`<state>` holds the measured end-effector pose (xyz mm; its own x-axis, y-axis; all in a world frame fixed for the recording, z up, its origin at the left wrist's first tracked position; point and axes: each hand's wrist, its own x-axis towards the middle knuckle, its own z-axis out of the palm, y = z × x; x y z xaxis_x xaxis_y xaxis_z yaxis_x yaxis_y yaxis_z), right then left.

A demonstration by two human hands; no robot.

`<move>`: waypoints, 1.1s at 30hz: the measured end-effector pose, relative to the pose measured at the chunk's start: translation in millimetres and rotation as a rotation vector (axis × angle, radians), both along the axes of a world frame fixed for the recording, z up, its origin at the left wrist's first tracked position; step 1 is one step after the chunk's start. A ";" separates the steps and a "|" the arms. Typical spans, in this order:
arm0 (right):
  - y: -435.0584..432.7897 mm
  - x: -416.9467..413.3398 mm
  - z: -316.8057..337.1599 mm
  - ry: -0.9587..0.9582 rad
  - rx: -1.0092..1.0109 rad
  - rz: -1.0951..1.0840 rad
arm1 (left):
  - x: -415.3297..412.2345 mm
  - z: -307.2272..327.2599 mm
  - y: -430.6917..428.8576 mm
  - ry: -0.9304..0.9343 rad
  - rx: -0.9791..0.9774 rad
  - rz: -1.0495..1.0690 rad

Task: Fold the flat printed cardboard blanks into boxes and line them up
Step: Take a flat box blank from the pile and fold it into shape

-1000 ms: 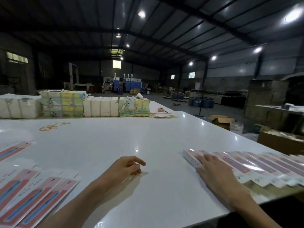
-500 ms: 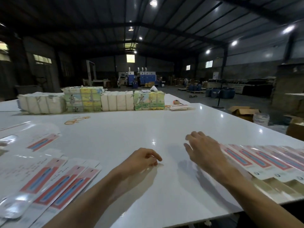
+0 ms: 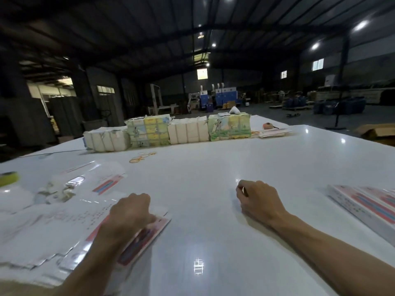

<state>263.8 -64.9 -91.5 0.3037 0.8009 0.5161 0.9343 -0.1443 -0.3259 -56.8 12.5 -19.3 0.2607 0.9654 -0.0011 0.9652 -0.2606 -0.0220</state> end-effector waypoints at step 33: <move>-2.6 2.7 4.1 0.203 -0.045 0.112 | -33.7 8.0 55.7 -0.165 -0.314 -0.119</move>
<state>266.5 -67.5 -87.3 0.3054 0.8563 0.4166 0.8613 -0.0618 -0.5044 -90.5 68.2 -11.3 0.3921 0.8878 -0.2409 0.9118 -0.3402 0.2301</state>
